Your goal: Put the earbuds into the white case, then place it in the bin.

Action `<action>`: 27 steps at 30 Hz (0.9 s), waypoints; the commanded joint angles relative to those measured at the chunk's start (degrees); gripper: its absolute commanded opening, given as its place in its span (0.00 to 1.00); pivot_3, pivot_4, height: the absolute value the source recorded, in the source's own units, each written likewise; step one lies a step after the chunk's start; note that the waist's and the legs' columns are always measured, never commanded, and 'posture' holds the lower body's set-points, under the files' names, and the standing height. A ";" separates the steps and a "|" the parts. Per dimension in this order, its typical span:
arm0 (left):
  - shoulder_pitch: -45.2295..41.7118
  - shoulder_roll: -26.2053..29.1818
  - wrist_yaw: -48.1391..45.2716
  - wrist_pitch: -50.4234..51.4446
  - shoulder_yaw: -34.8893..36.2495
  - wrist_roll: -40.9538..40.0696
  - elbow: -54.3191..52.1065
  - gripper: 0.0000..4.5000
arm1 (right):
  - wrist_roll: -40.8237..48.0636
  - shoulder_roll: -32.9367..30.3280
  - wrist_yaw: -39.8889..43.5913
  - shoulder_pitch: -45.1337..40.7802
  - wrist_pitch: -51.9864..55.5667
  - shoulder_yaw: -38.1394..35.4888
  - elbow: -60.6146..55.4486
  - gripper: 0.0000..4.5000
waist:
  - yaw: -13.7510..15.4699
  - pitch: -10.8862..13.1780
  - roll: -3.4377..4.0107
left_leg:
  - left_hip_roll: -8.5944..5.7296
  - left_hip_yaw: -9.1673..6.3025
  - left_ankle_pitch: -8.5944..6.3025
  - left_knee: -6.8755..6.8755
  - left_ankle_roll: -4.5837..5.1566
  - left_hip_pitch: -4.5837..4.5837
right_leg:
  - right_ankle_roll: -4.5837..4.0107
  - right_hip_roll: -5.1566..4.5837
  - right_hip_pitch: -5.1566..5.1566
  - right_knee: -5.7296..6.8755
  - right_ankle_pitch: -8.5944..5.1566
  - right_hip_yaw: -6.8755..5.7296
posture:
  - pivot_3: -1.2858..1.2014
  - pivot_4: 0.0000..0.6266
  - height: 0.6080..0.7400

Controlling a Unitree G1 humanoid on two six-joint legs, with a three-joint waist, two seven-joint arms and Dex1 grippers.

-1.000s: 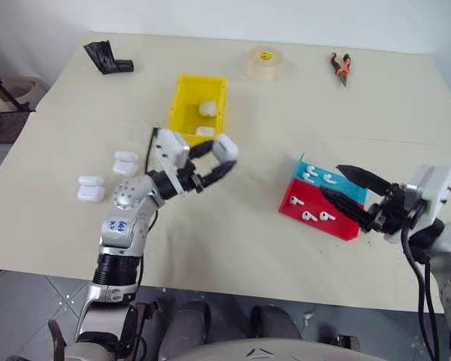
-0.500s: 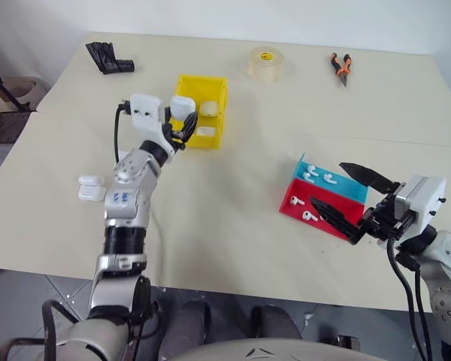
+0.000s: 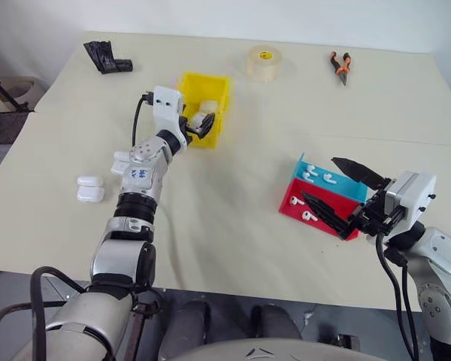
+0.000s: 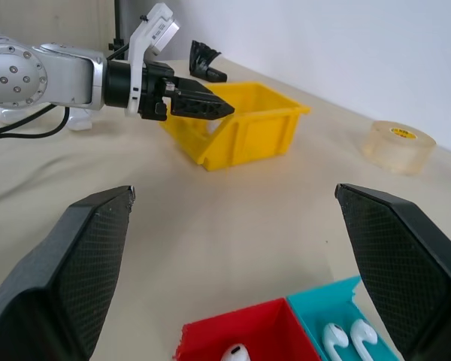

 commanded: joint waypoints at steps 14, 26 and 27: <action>22.04 16.83 -30.73 -0.20 -6.76 -4.63 -33.88 0.99 | 3.51 -7.65 8.82 2.11 1.34 -4.60 2.60 1.00 | -1.29 -0.01 0.02 | -0.01 0.00 0.02 -0.03 0.04 0.09 | -0.01 -0.06 0.11 0.00 0.00 0.08 | 0.52 0.24 1.00; 30.79 23.88 -47.30 -7.30 -4.74 -11.26 -36.40 0.99 | 3.17 -12.45 16.66 3.94 0.87 -7.54 6.70 1.00 | -0.64 -0.01 0.02 | -0.06 -0.06 0.06 -0.01 0.12 0.08 | 0.00 -0.21 0.25 -0.18 0.00 0.46 | 0.52 0.24 1.00; 30.90 24.20 -47.10 -7.86 -5.19 -10.24 -36.56 0.99 | 3.15 -12.43 16.87 4.06 0.89 -7.64 6.73 1.00 | -0.64 -0.01 0.02 | -0.06 -0.06 0.06 -0.01 0.12 0.08 | 0.00 -0.21 0.25 -0.18 0.00 0.46 | 0.52 0.24 1.00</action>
